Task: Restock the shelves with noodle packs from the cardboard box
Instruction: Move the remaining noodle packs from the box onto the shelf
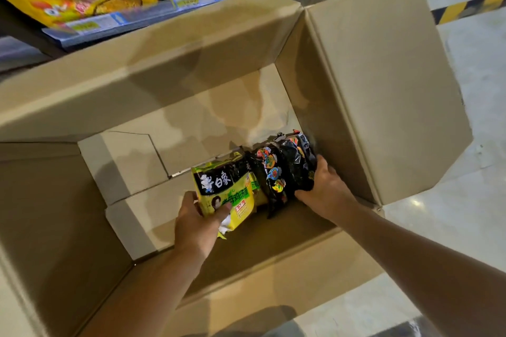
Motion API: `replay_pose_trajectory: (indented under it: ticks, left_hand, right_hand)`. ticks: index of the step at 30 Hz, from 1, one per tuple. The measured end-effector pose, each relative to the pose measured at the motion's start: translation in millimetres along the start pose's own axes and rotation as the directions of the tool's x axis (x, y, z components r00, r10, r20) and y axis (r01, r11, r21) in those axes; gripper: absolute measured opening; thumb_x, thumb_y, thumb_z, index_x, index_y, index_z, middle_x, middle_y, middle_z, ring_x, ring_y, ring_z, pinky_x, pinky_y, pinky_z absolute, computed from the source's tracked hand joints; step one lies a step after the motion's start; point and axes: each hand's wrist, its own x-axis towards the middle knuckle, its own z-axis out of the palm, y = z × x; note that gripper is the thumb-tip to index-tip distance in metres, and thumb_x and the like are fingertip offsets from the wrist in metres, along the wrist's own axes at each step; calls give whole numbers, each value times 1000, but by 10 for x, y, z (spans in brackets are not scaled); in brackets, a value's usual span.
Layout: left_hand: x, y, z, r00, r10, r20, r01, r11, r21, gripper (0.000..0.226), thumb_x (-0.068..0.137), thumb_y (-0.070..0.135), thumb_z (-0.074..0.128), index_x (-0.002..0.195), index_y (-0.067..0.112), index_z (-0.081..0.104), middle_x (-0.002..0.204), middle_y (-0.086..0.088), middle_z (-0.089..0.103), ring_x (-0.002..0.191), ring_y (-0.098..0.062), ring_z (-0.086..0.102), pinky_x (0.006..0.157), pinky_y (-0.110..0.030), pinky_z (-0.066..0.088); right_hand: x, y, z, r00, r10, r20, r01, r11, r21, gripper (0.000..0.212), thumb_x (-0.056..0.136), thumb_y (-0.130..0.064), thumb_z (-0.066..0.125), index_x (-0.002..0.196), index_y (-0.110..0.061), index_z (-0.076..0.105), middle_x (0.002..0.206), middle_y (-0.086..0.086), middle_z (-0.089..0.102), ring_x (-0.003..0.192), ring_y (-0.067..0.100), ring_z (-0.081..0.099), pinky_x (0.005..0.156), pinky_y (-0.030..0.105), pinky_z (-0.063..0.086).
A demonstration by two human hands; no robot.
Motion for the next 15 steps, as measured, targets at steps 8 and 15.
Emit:
replay_pose_trajectory:
  ticks: [8, 15]
  left_hand:
    - [36, -92, -245, 999, 39, 30, -39, 999, -17, 35, 80, 13, 81, 107, 14, 59, 96, 2, 72, 87, -13, 68, 63, -23, 47]
    - [-41, -153, -522, 998, 65, -18, -65, 998, 5, 34, 78, 13, 82, 102, 18, 60, 93, 1, 73, 87, -16, 70, 71, -31, 53]
  right_hand:
    - [353, -90, 318, 990, 139, -19, -140, 986, -85, 112, 81, -30, 76, 156, -16, -5, 151, 22, 33, 132, 41, 45, 106, 44, 40]
    - [201, -80, 147, 975, 114, -190, -112, 993, 26, 49, 82, -19, 61, 129, -16, 47, 119, 21, 60, 112, 44, 56, 93, 43, 47]
